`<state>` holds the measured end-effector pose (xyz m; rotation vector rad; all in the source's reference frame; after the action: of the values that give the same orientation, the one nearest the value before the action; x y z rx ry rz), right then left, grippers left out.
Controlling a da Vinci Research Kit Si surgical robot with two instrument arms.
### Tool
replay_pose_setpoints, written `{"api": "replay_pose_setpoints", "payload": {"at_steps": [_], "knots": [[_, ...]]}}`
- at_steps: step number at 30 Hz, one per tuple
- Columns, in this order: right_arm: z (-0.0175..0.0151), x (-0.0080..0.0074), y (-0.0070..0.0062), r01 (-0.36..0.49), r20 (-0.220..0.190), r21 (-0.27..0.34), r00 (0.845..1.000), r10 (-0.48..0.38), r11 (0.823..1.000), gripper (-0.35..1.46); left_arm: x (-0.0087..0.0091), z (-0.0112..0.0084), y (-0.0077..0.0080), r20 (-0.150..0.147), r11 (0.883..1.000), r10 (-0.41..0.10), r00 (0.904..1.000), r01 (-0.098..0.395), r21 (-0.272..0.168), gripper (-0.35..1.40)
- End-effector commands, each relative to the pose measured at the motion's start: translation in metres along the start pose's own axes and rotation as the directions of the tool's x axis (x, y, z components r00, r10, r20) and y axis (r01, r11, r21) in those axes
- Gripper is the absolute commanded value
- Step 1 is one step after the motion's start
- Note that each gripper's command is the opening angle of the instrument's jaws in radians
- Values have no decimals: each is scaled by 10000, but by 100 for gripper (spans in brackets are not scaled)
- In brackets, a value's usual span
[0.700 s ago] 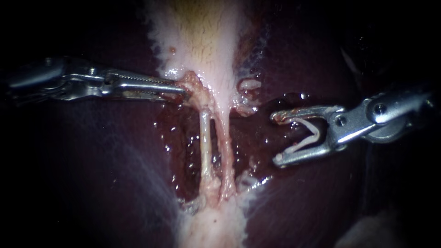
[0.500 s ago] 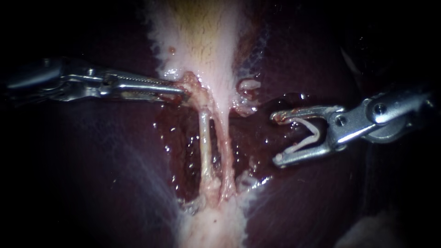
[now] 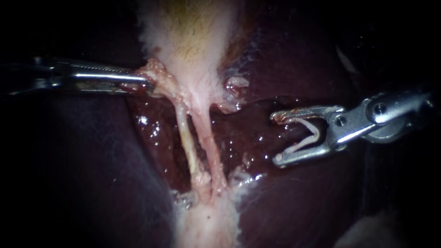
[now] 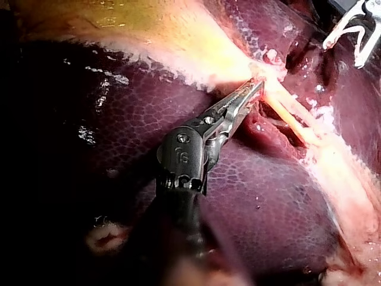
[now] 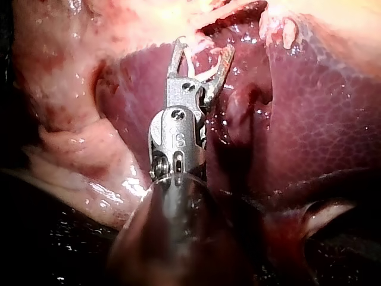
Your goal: Clipping first clip left tube
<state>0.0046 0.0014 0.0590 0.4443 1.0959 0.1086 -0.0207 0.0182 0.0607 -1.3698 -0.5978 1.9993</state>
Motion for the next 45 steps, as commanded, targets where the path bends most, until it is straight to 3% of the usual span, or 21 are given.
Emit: {"api": "replay_pose_setpoints", "payload": {"at_steps": [1,9,13,21,35,41,45], "knots": [[0,0,0,0,2,-1,10000,0,10000,50,1,0,2,-17,10000,73,10000,-73,3,-35],[17,0,-6,30,27,-88,10000,-30,10000,50,-3,1,0,-15,10000,97,10000,-97,-1,-35],[38,-4,-13,151,20,109,9999,-151,9998,50,-3,1,0,-16,10000,96,10000,-96,4,-35],[84,-7,-22,-425,28,413,9991,424,9982,50,-3,2,0,-17,9999,99,9999,-99,14,-35],[147,-17,-23,-919,455,861,9951,882,9920,49,-3,3,1,-19,10000,98,10000,-98,21,-35],[163,-23,-16,-880,650,1230,9946,805,9885,48,-3,4,2,-20,10000,96,10000,-96,26,-35],[169,-31,-8,-836,957,1003,9927,740,9914,48,-2,4,3,-19,10000,96,10000,-96,25,-35]]}}
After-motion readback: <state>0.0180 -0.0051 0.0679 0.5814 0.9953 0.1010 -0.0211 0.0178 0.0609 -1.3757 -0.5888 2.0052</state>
